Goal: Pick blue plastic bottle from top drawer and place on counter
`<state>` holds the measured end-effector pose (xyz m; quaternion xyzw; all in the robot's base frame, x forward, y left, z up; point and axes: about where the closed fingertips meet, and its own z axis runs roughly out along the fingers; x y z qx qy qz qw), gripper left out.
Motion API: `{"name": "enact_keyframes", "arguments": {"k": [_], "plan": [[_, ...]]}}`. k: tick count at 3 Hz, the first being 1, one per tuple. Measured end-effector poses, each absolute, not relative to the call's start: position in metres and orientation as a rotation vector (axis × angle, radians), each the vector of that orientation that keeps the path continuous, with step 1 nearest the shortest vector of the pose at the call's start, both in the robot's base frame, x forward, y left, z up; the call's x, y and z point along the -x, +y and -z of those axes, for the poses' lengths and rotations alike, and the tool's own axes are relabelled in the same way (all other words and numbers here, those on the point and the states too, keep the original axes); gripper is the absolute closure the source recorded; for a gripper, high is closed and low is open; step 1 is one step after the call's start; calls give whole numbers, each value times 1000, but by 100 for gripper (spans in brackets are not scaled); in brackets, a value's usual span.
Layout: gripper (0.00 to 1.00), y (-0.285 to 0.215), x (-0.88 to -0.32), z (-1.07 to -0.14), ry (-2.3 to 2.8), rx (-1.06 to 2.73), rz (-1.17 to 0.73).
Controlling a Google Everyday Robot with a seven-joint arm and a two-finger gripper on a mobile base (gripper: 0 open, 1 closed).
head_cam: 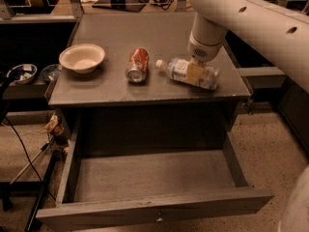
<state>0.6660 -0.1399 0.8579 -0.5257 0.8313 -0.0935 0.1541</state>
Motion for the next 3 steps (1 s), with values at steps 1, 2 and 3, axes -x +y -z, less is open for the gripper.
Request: {"name": "enact_keyframes", "arguments": {"k": [1,2,3], "plan": [[50,-140,-666,-858,2383,1507,268],[27,-140,-666,-858,2383,1507,268],[4,-140,-666,-858,2383,1507,268]]}}
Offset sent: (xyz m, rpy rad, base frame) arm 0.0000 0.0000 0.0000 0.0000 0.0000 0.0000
